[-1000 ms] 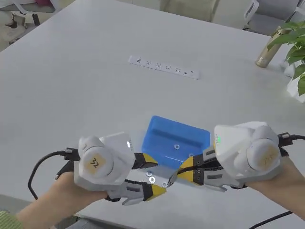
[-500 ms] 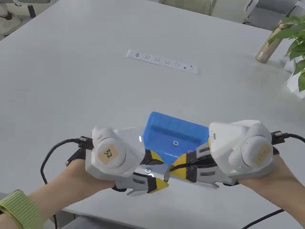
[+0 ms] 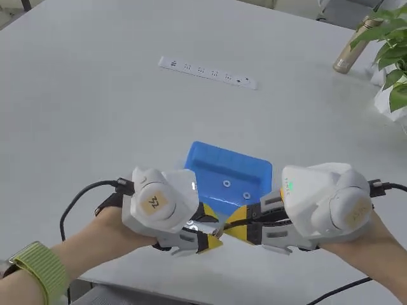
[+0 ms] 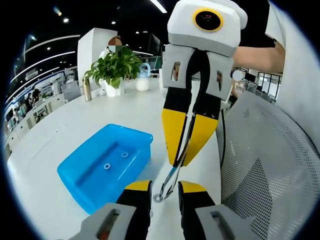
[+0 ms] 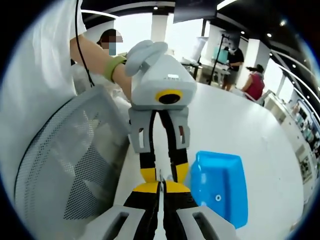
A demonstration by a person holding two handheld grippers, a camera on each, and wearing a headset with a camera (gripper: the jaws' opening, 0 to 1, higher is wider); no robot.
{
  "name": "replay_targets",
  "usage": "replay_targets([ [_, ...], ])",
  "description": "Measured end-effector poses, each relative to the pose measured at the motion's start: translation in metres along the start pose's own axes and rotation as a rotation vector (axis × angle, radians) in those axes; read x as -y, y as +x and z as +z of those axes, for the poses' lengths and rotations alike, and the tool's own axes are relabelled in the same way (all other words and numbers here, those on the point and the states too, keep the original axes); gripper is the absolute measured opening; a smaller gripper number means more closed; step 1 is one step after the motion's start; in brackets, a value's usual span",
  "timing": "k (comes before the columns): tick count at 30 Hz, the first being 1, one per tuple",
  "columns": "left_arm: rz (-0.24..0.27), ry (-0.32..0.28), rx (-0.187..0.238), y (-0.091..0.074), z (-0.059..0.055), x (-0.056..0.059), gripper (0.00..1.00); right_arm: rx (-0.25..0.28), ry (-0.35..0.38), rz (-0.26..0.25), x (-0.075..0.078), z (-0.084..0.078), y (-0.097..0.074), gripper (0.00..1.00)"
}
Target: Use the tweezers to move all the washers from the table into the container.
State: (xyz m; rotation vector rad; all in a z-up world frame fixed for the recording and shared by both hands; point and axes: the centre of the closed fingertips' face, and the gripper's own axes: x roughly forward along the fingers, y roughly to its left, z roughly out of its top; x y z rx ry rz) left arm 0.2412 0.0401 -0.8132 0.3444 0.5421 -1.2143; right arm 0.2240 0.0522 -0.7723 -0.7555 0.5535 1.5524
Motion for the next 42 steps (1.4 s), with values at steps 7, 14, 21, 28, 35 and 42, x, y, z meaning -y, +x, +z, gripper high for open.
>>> replay_targets([
  [7, -0.013, 0.042, 0.007, 0.001, 0.0, 0.002, 0.08, 0.005, -0.001, 0.003, 0.002, 0.001, 0.001, 0.0],
  [14, -0.007, 0.057, 0.022, -0.003, 0.008, 0.002, 0.06, 0.021, 0.019, -0.014, 0.005, 0.002, -0.004, 0.0],
  [21, -0.005, 0.064, 0.022, -0.004, 0.007, 0.0, 0.06, 0.028, 0.037, -0.006, 0.006, 0.001, 0.0, 0.0],
  [28, 0.012, 0.021, 0.036, -0.004, 0.0, -0.003, 0.07, 0.027, 0.035, -0.011, 0.006, 0.004, 0.003, 0.0],
  [35, 0.014, 0.028, 0.04, -0.007, 0.004, -0.003, 0.07, 0.03, 0.037, -0.014, 0.007, 0.005, 0.003, 0.0],
  [42, 0.006, 0.038, 0.046, -0.004, 0.003, -0.003, 0.06, 0.02, 0.045, -0.023, 0.007, 0.001, 0.002, 0.0],
])
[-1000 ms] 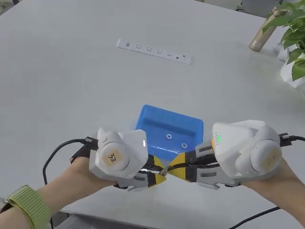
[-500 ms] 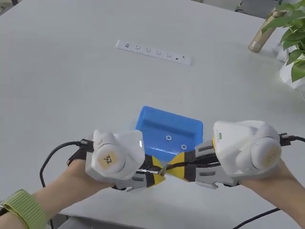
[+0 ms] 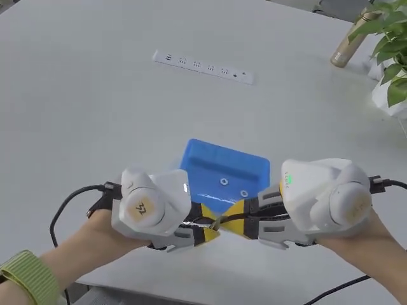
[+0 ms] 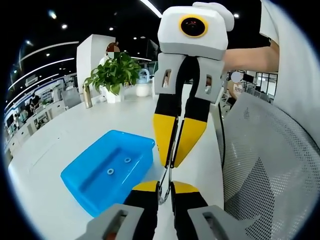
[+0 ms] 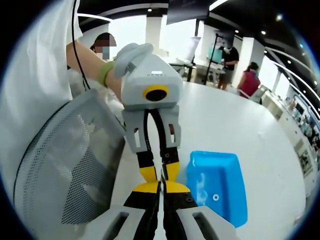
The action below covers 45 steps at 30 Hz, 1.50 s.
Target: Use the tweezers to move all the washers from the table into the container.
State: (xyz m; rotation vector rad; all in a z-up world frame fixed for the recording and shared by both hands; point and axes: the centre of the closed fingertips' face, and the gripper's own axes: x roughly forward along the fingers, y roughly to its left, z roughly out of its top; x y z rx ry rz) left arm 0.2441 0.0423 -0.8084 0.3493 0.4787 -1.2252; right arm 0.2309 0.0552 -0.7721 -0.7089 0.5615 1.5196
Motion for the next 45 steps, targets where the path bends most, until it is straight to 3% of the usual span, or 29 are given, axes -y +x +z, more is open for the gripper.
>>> replay_targets([
  [3, 0.001, -0.002, 0.0, 0.0, 0.0, 0.0, 0.07, -0.001, 0.005, -0.009, 0.001, -0.001, -0.001, 0.0],
  [8, -0.002, -0.002, 0.006, 0.001, -0.002, -0.002, 0.06, 0.018, 0.075, -0.02, 0.005, -0.001, -0.001, 0.0],
  [10, -0.01, 0.021, -0.025, 0.001, -0.006, -0.004, 0.06, 0.023, 0.109, -0.027, 0.007, 0.001, 0.001, 0.0],
  [11, -0.013, 0.04, -0.018, 0.001, -0.004, -0.004, 0.06, 0.023, 0.116, -0.034, 0.008, 0.002, 0.002, 0.0],
  [13, -0.025, 0.002, -0.037, 0.0, -0.005, -0.006, 0.06, 0.028, 0.132, -0.037, 0.008, 0.003, 0.003, 0.0],
  [22, -0.031, -0.014, -0.053, -0.003, -0.007, -0.006, 0.04, 0.063, 0.147, -0.054, 0.008, 0.005, 0.009, 0.01],
  [25, -0.017, -0.058, -0.035, -0.003, -0.006, -0.01, 0.04, 0.065, 0.193, -0.066, 0.004, -0.001, 0.005, 0.04],
  [26, -0.018, -0.103, -0.03, -0.003, -0.006, -0.01, 0.04, 0.069, 0.204, -0.071, 0.003, -0.002, 0.004, 0.0],
  [31, 0.038, -0.135, -0.02, -0.009, -0.007, -0.018, 0.03, 0.086, 0.345, -0.166, -0.006, -0.026, -0.013, 0.0],
  [33, 0.055, -0.145, 0.007, -0.017, 0.002, -0.018, 0.03, 0.072, 0.407, -0.229, -0.014, -0.043, -0.024, 0.0],
  [35, 0.072, -0.158, 0.033, -0.026, 0.013, -0.02, 0.03, 0.054, 0.436, -0.26, -0.022, -0.054, -0.032, 0.0],
  [39, 0.11, -0.15, 0.047, -0.038, 0.025, -0.028, 0.03, -0.006, 0.511, -0.374, -0.034, -0.078, -0.048, 0.0],
  [45, 0.185, -0.23, 0.145, -0.052, 0.058, -0.059, 0.04, -0.034, 0.468, -0.495, -0.039, -0.078, -0.065, 0.0],
])
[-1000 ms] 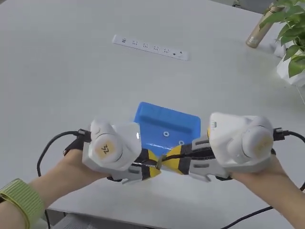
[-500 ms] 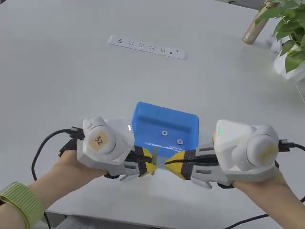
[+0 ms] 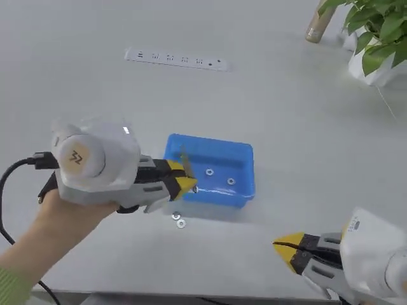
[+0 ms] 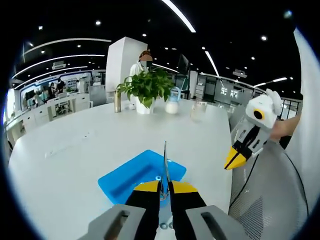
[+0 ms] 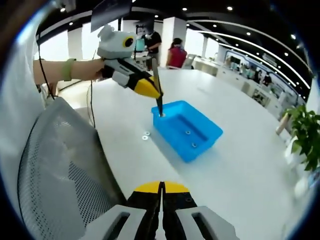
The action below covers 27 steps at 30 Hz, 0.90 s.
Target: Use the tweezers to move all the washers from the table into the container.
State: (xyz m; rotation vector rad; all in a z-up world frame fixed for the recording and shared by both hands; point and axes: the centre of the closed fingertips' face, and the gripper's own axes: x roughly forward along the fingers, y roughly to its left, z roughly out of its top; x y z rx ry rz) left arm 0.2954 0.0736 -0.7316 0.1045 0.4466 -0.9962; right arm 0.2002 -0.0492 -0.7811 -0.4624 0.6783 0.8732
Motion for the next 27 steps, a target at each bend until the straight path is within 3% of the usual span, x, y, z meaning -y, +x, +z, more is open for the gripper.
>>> replay_targets([
  [4, 0.049, -0.034, 0.007, 0.012, 0.009, -0.017, 0.04, 0.06, 0.053, -0.048, -0.004, 0.0, -0.003, 0.0],
  [7, 0.069, -0.048, -0.027, 0.026, 0.003, -0.023, 0.04, 0.035, 0.042, -0.081, -0.01, -0.012, -0.001, 0.0],
  [9, 0.078, -0.056, -0.059, 0.034, -0.005, -0.027, 0.04, -0.033, -0.049, -0.114, -0.006, -0.021, -0.002, 0.0],
  [10, 0.082, -0.061, -0.081, 0.039, -0.011, -0.028, 0.04, -0.024, -0.066, -0.128, -0.004, -0.018, -0.002, 0.0],
  [12, 0.097, -0.066, -0.105, 0.046, -0.019, -0.031, 0.04, -0.013, -0.051, -0.128, -0.008, -0.016, 0.0, 0.0],
  [15, 0.119, -0.082, -0.115, 0.052, -0.026, -0.036, 0.04, -0.068, -0.147, -0.13, -0.012, -0.024, 0.0, 0.0],
  [16, 0.119, -0.084, -0.131, 0.055, -0.031, -0.037, 0.04, -0.065, -0.156, -0.123, -0.017, -0.024, 0.001, 0.0],
  [20, 0.112, -0.099, -0.149, 0.063, -0.039, -0.038, 0.04, -0.033, -0.142, -0.109, -0.022, -0.02, -0.003, 0.0],
  [27, 0.114, -0.147, -0.135, 0.067, -0.041, -0.039, 0.05, -0.007, -0.07, -0.131, -0.021, -0.02, -0.008, 0.0],
])
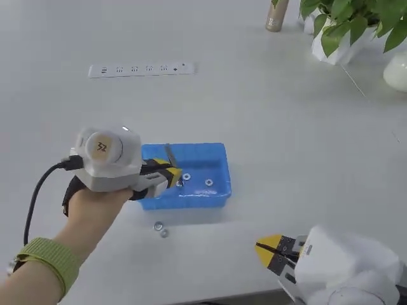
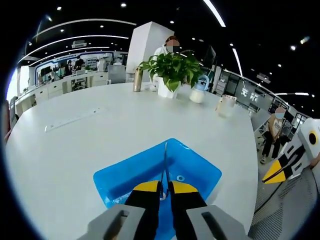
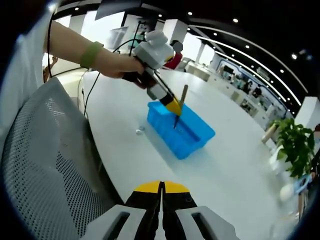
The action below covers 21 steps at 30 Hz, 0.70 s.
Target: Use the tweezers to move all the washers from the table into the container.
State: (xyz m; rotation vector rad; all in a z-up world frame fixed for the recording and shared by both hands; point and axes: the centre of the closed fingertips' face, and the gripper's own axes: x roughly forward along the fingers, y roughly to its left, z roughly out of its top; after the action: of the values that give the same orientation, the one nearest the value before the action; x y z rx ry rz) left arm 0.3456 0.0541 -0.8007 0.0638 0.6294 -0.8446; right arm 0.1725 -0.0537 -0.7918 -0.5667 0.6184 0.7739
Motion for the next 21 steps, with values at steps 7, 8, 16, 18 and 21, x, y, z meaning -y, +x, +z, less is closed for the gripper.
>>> replay_targets([
  [7, -0.006, 0.017, -0.008, 0.0, -0.001, 0.002, 0.05, 0.0, 0.013, -0.005, 0.02, 0.009, 0.016, 0.0],
  [8, -0.004, 0.022, -0.008, 0.0, -0.001, 0.002, 0.05, 0.001, 0.011, -0.005, 0.02, 0.009, 0.016, 0.0],
  [16, 0.003, 0.036, 0.023, -0.012, 0.011, 0.003, 0.04, 0.002, 0.009, -0.004, 0.022, 0.006, 0.016, 0.0],
  [18, 0.006, 0.051, 0.04, -0.021, 0.018, 0.003, 0.04, 0.003, 0.015, -0.004, 0.022, 0.006, 0.016, 0.0],
  [21, 0.014, 0.065, 0.065, -0.037, 0.03, 0.005, 0.04, 0.006, 0.016, -0.006, 0.023, 0.006, 0.016, 0.0],
])
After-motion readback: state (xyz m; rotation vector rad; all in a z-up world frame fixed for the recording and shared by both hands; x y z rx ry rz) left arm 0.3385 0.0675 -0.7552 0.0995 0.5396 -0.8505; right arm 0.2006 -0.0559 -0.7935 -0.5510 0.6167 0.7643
